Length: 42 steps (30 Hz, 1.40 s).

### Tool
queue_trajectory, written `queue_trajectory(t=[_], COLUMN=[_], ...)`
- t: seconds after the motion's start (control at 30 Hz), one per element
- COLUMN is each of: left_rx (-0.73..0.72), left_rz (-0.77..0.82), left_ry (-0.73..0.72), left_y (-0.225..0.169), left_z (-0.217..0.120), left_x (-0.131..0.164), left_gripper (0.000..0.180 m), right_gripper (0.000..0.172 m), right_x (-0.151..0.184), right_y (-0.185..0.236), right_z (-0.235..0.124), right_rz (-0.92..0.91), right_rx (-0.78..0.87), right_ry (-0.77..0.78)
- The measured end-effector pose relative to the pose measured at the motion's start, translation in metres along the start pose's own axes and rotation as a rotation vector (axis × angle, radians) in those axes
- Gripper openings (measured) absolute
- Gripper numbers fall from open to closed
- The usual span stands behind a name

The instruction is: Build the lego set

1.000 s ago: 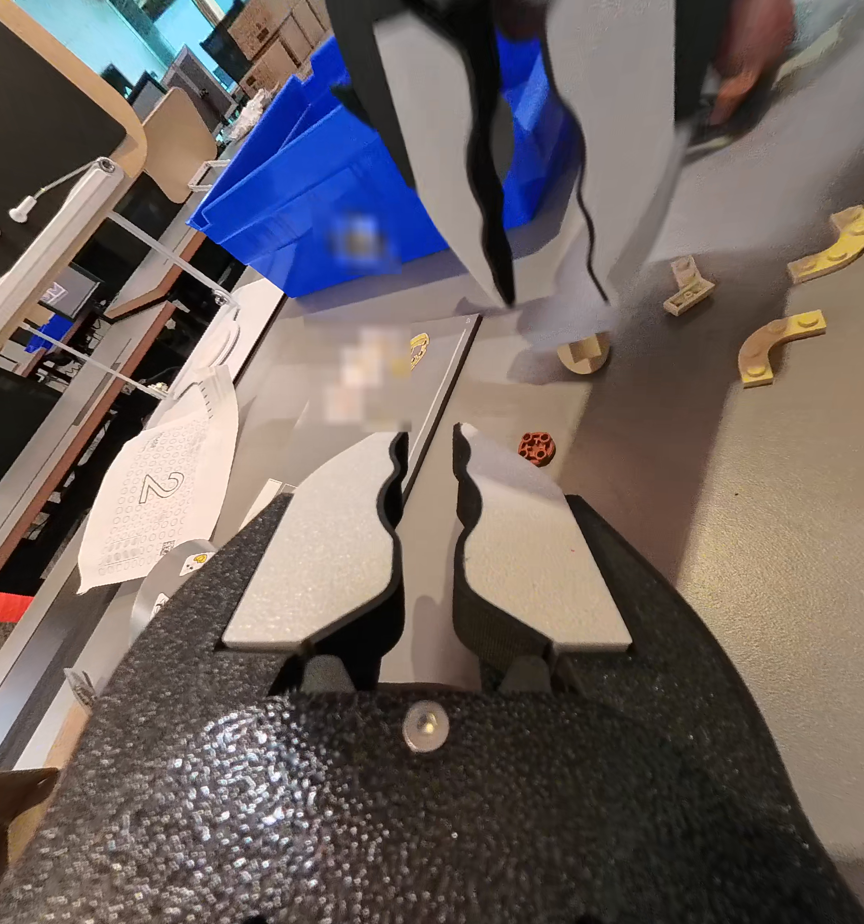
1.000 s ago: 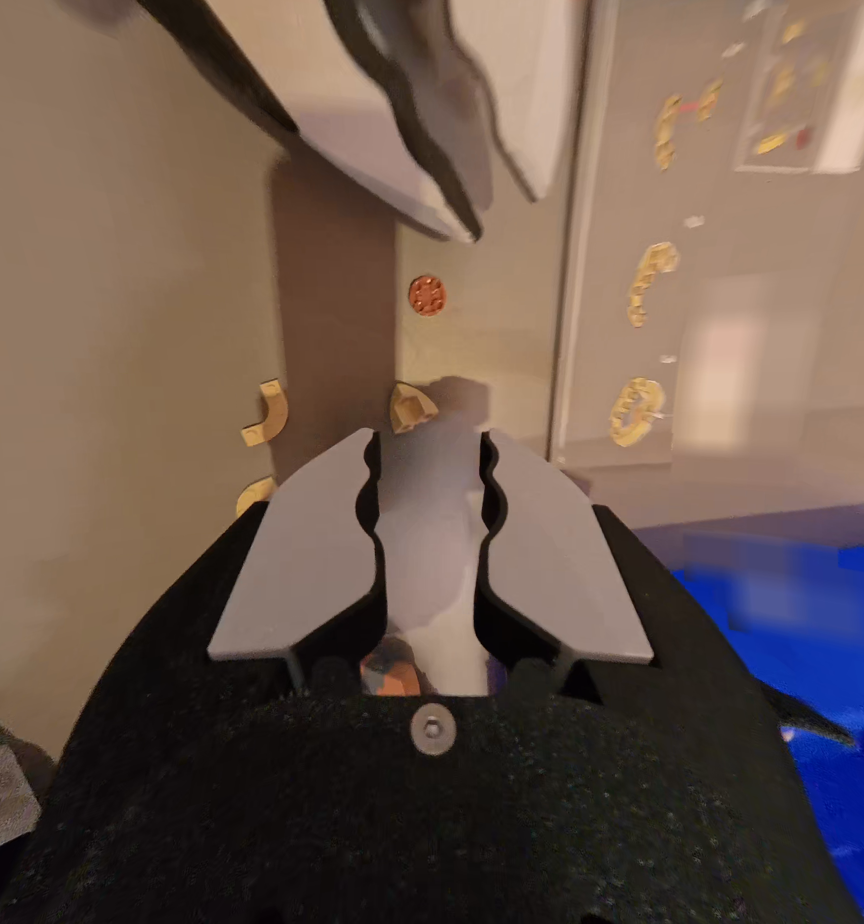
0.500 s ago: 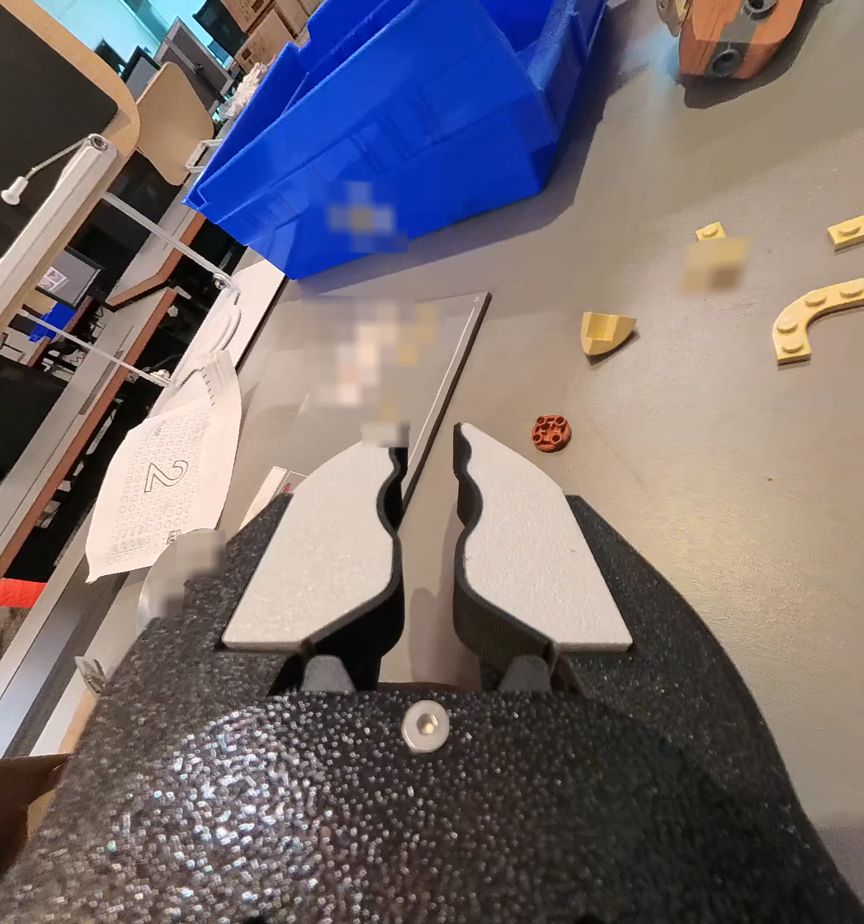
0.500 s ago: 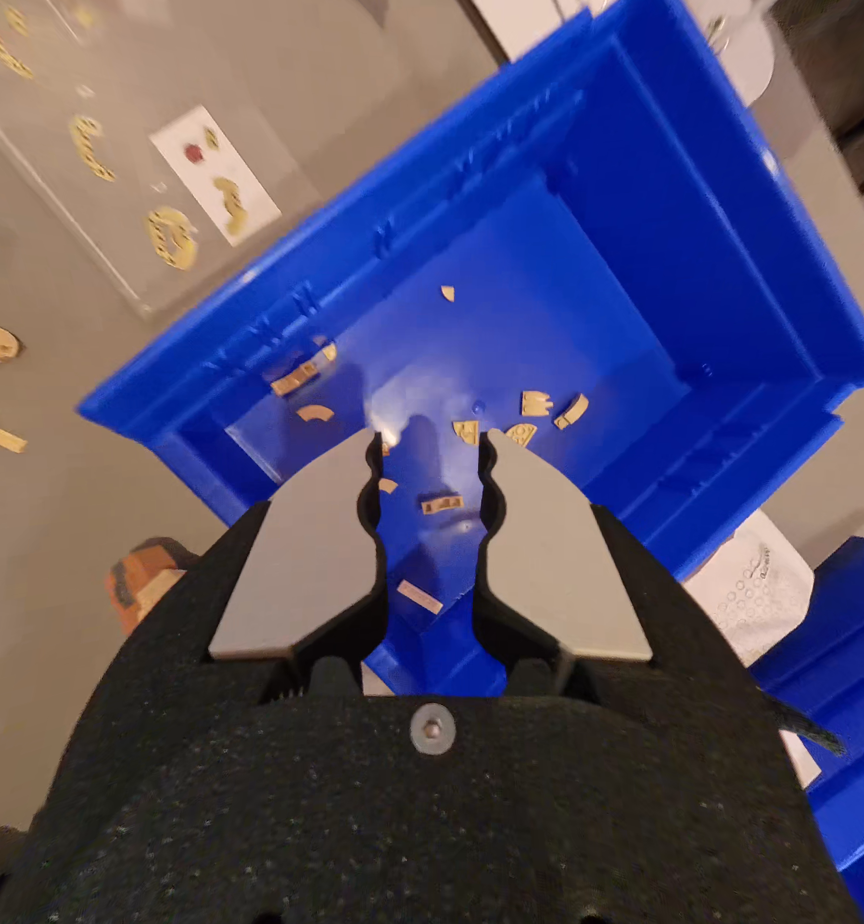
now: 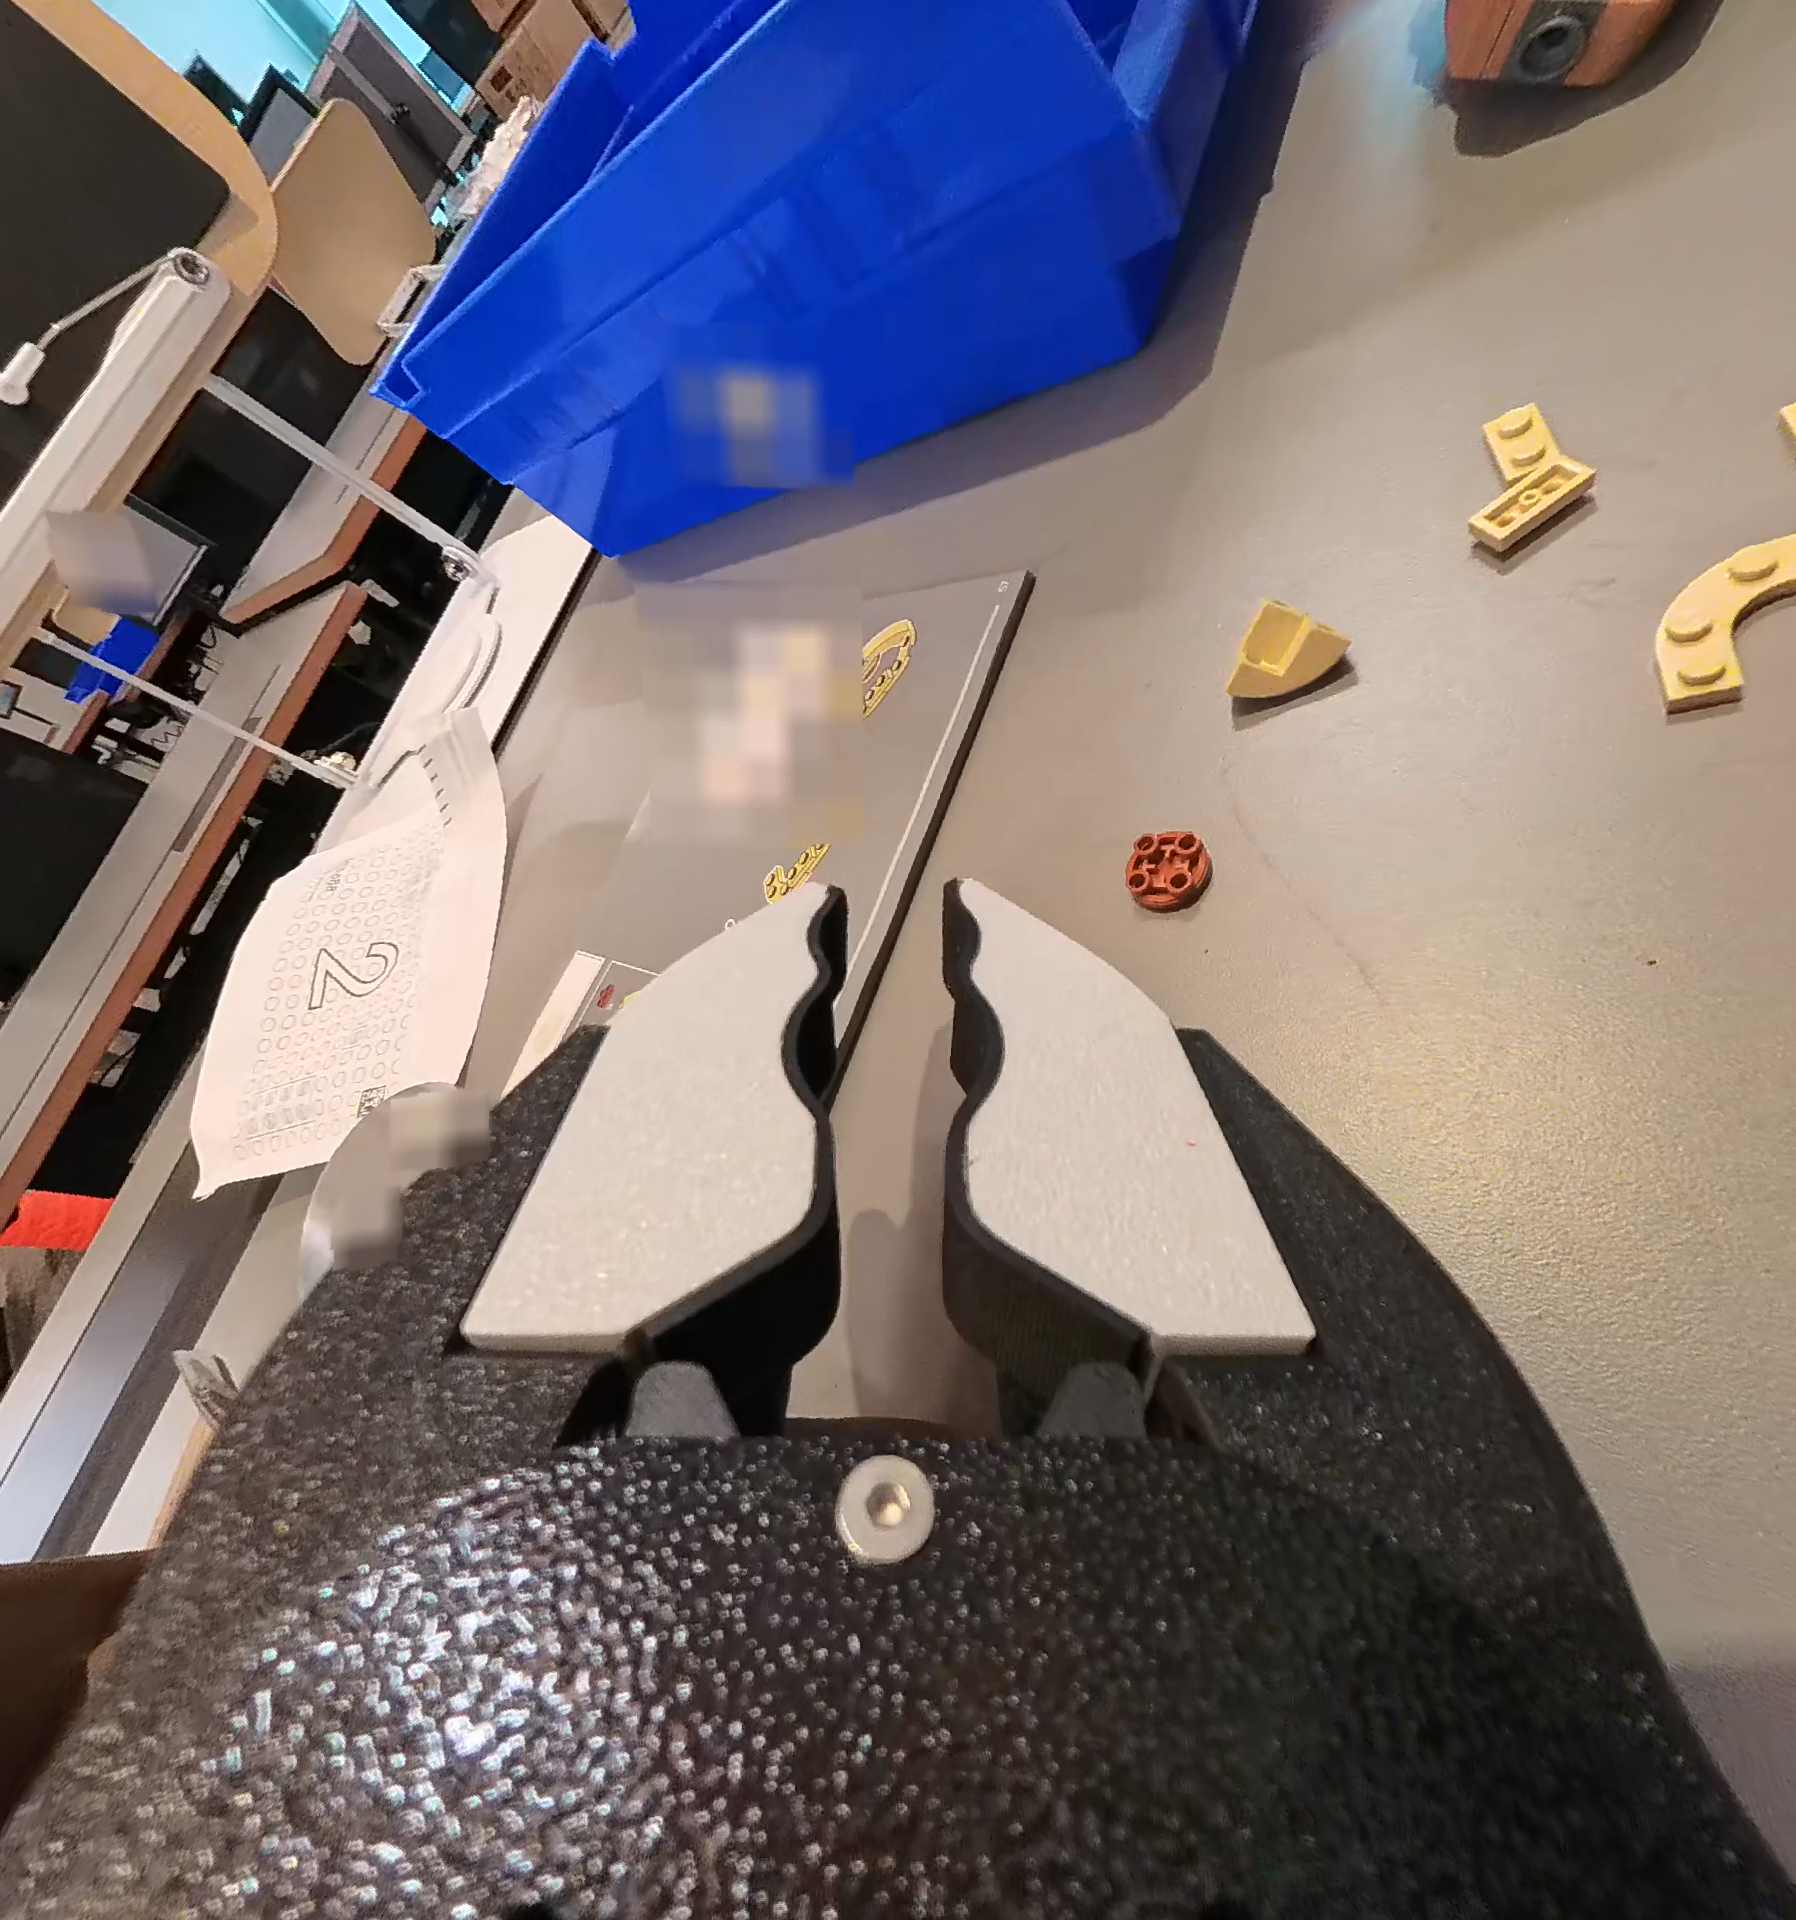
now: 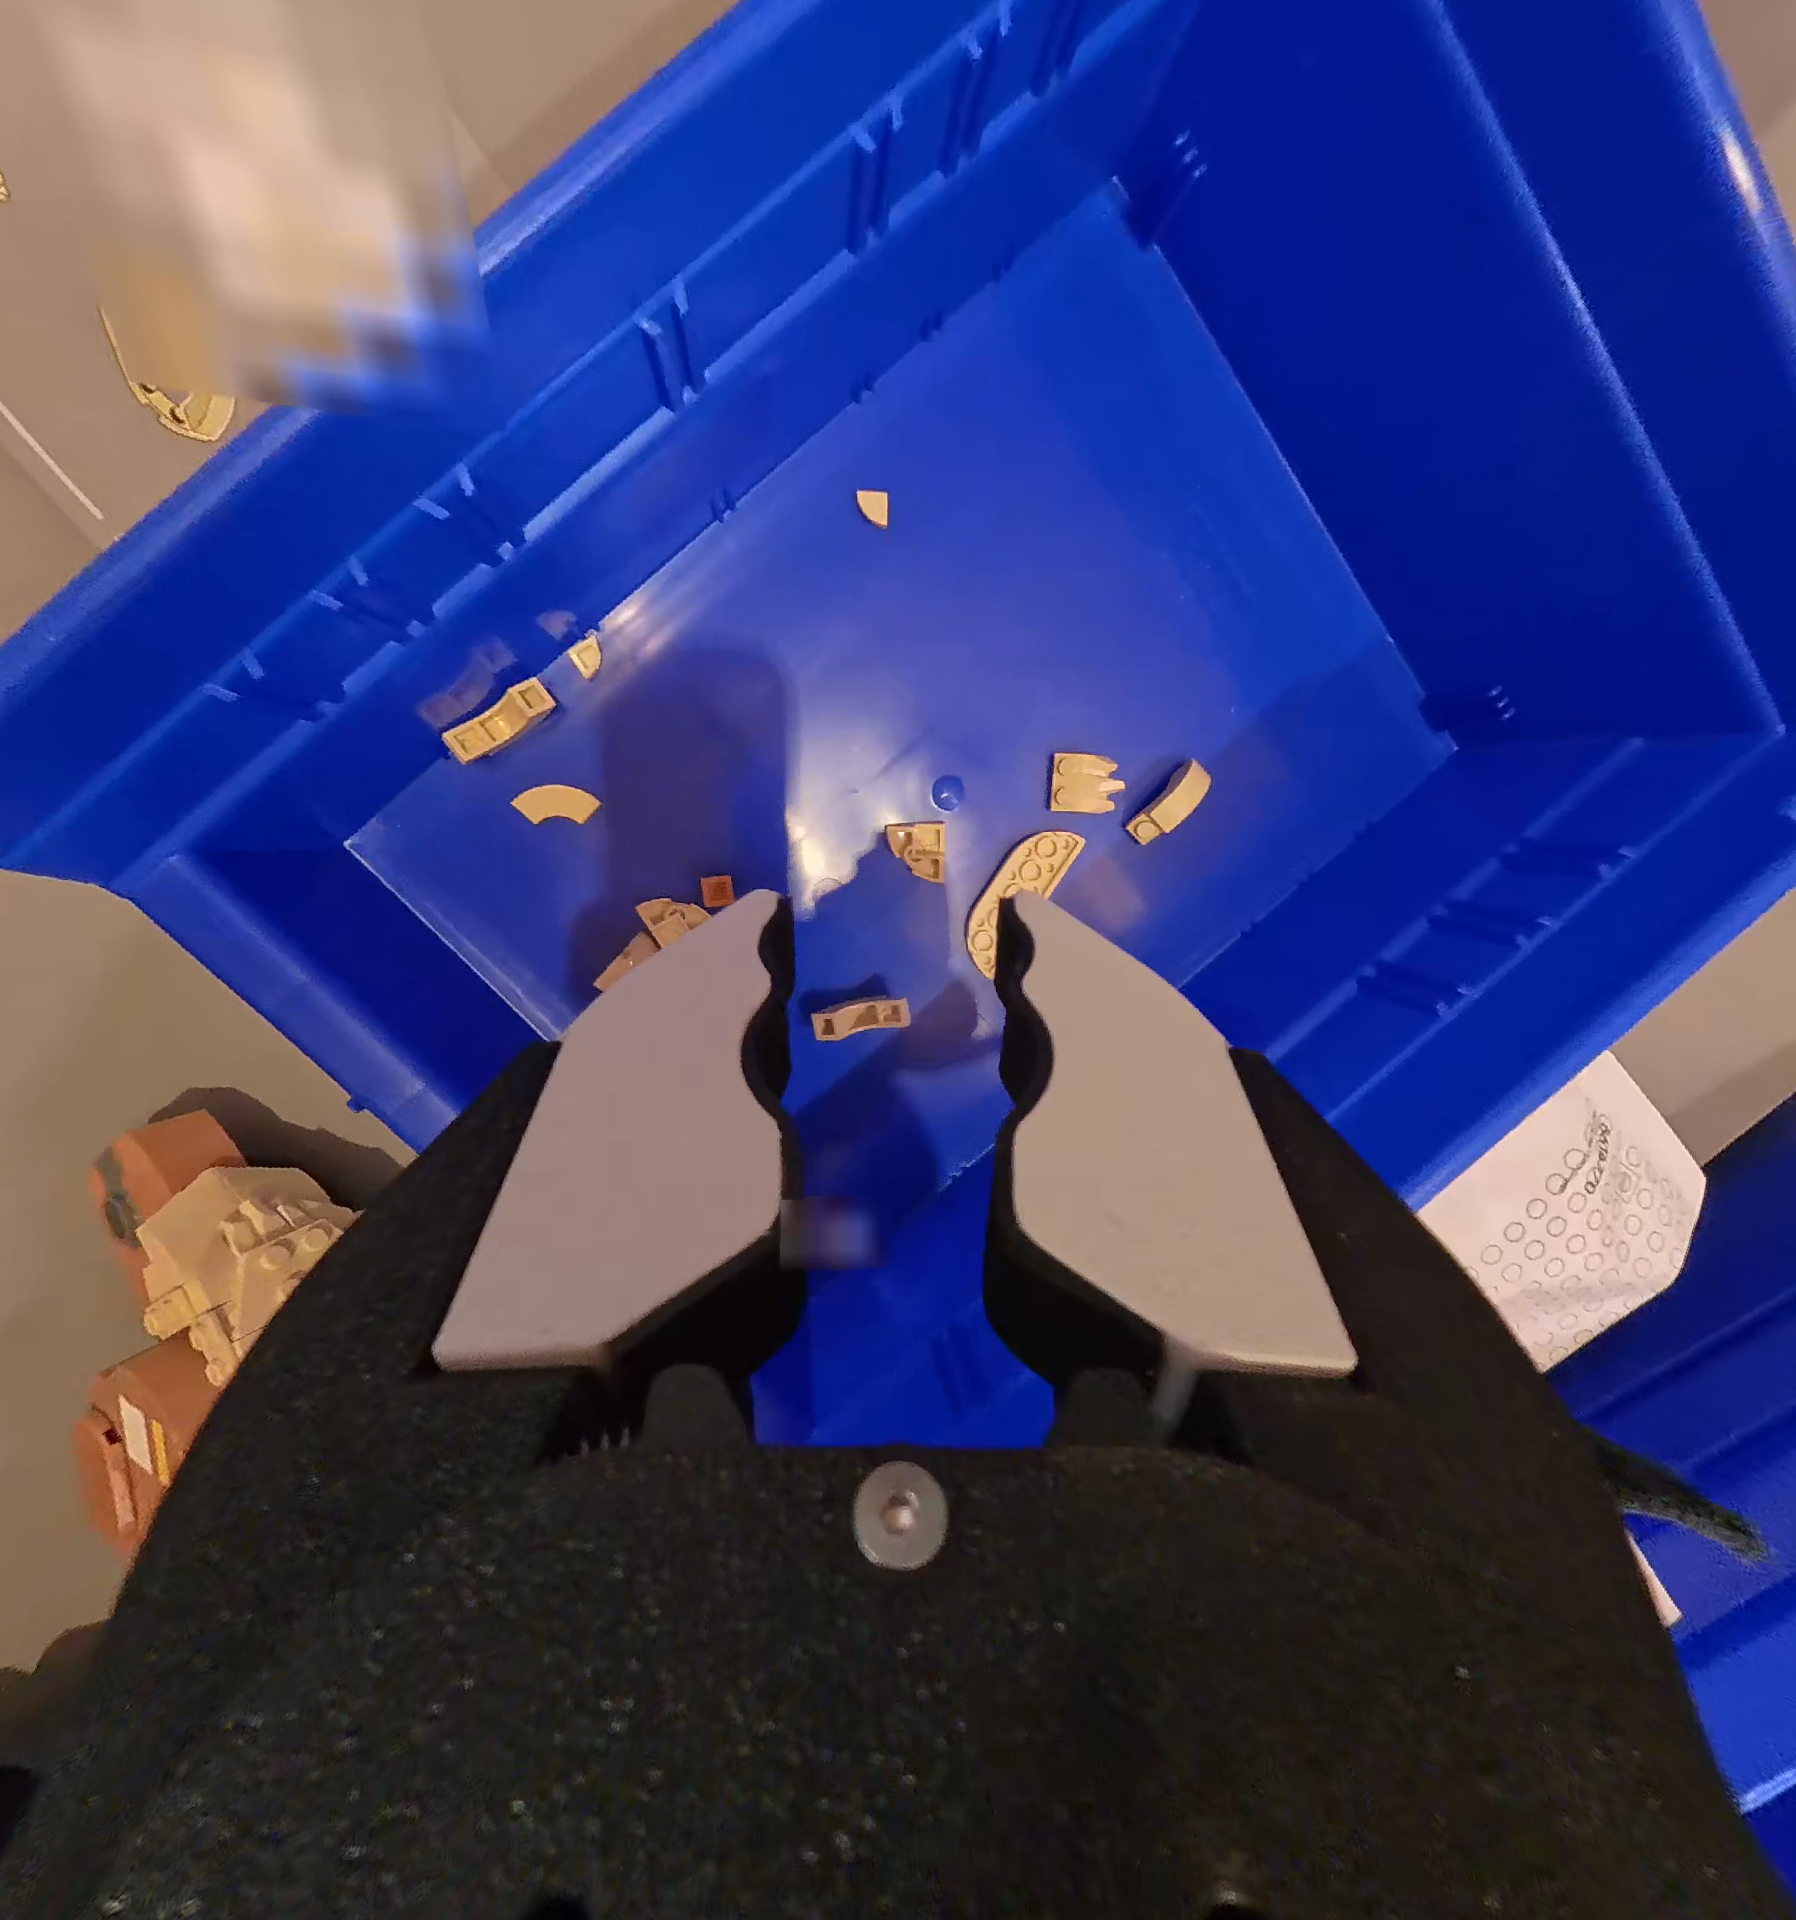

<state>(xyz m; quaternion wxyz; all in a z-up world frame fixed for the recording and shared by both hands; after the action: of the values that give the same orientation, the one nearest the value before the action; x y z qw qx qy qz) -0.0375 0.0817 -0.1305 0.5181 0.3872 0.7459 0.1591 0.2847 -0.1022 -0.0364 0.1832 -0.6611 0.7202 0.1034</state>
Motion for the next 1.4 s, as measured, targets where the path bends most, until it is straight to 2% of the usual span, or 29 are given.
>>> queue_trajectory(t=[0.47, 0.6, 0.83, 1.1, 1.4], left_rx=[0.005, 0.009, 0.017, 0.016, 0.012], left_rz=[0.001, 0.003, 0.009, 0.012, 0.005], left_ry=[0.0, 0.002, 0.002, 0.009, 0.008], left_y=[0.0, 0.0, -0.001, -0.002, -0.001], left_z=[-0.001, -0.001, -0.001, -0.001, -0.001], left_x=[0.0, 0.0, 0.001, 0.001, 0.001], left_gripper=[0.017, 0.017, 0.017, 0.017, 0.017], right_gripper=[0.037, 0.029, 0.027, 0.028, 0.015], right_x=[0.003, 0.008, 0.022, 0.024, 0.023], right_y=[0.011, 0.02, 0.043, 0.045, 0.041], right_z=[0.02, 0.026, 0.047, 0.059, 0.064], right_rz=[-0.048, -0.094, -0.23, -0.227, -0.211], right_rx=[-0.075, -0.172, -0.339, -0.32, -0.325], right_ry=[0.093, 0.145, 0.314, 0.362, 0.366])
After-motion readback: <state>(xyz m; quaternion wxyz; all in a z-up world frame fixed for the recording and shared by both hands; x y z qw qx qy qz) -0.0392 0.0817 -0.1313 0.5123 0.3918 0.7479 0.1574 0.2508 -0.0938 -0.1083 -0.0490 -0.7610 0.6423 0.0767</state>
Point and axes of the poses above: each gripper's, where its closed fingertips meet, z out along the fingers, x out of its underside, y = z × x across the jaws, the point moved 9 cm from there along -z, back along the fingers, and after that the axes turned 7 degrees about z, right-handed, at the moved point
